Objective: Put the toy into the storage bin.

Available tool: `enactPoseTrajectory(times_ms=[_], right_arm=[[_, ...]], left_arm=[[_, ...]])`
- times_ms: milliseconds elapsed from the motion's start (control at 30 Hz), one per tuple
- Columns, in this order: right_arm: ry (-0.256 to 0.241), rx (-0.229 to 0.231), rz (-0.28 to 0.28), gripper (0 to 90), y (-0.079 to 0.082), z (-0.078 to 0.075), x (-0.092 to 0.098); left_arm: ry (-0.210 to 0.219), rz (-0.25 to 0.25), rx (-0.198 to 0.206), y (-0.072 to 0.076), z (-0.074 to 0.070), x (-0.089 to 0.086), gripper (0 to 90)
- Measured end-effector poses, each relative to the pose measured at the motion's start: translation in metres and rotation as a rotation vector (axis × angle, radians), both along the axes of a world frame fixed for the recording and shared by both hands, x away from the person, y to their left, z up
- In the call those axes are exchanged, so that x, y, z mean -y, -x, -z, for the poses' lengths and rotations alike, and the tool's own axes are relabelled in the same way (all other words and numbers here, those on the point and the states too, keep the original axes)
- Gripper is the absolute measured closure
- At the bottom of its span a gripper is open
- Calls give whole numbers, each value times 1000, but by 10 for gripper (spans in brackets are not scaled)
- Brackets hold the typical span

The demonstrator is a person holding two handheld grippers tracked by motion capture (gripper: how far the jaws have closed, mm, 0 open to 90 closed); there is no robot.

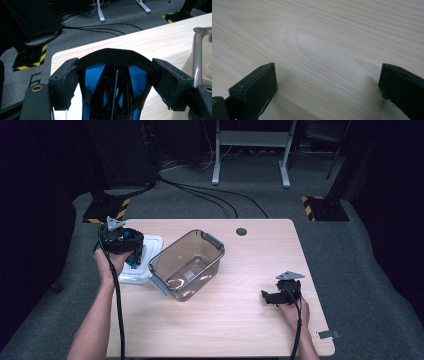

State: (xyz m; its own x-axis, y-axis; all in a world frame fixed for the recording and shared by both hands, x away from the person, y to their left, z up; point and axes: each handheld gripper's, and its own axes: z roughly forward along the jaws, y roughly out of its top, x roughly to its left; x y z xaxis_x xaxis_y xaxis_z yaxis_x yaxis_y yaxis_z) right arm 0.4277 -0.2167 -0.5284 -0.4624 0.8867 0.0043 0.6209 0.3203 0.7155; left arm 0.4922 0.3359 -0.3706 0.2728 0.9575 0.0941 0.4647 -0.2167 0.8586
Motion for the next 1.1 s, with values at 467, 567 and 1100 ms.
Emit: enactPoseTrajectory(times_ms=[467,567,1100], right_arm=[[0,0,0,10,0,0,0],[-1,-1,1,10,0,0,0],[-1,-3,0,12,0,0,0]], left_arm=[[23,-19,36,-18,-8,12,251],[25,-17,35,-21,-12,17,251],[32,30,102,-30,-43,46,251]])
